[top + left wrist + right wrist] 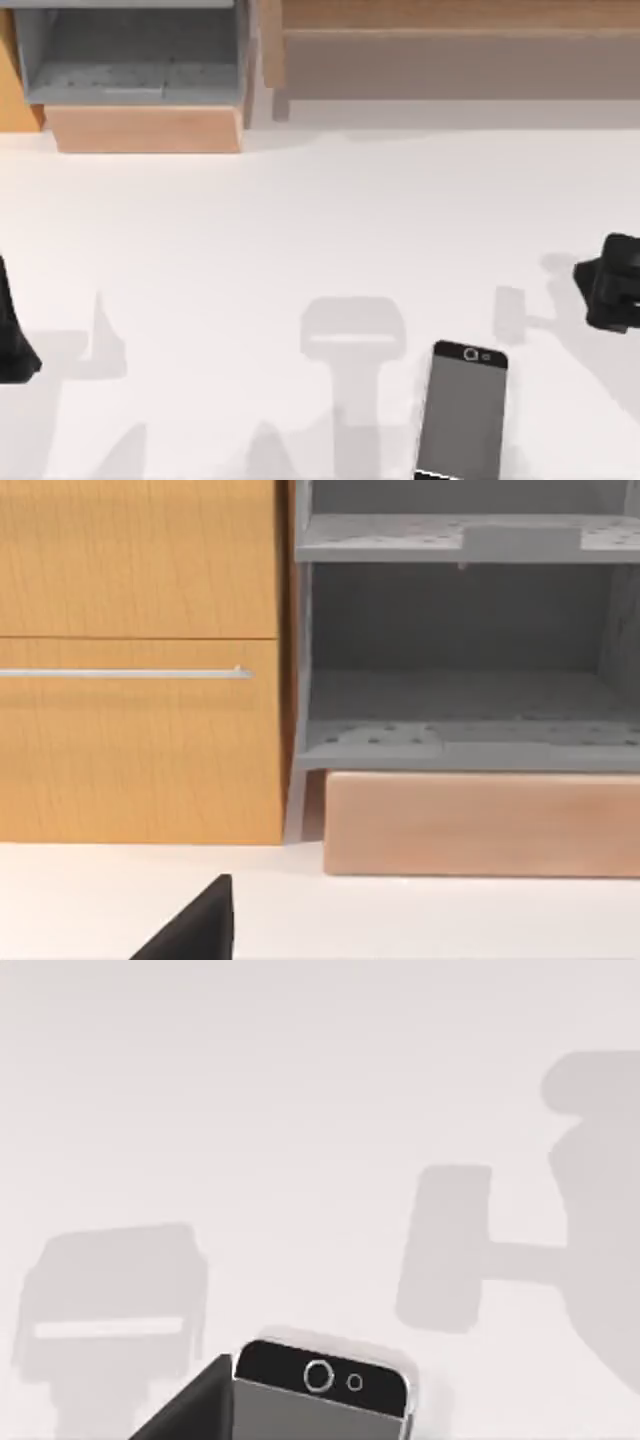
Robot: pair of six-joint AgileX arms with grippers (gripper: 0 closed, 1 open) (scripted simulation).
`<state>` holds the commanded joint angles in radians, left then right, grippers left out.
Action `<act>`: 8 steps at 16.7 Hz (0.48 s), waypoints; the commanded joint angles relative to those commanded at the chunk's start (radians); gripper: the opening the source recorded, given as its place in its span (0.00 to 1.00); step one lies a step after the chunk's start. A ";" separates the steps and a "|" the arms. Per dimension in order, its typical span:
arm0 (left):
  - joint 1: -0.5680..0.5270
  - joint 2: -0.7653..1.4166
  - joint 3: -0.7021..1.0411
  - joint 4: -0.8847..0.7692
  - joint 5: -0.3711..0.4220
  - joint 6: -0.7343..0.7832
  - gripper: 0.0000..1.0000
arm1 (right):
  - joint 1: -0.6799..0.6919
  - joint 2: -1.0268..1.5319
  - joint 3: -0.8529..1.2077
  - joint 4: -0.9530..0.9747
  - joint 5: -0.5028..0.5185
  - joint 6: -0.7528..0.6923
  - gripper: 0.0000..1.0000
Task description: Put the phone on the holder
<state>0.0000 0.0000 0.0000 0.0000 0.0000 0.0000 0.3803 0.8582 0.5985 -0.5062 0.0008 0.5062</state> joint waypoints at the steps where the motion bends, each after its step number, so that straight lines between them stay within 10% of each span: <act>1: 0.000 0.000 0.000 0.000 0.000 0.000 1.00 | 0.040 0.101 0.065 -0.050 0.000 0.053 1.00; 8: 0.000 0.000 0.000 0.000 0.000 0.000 1.00 | 0.282 0.688 0.444 -0.366 0.000 0.367 1.00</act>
<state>0.0000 0.0000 0.0000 0.0000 0.0000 0.0000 0.6623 1.5463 1.0423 -0.8719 0.0005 0.8729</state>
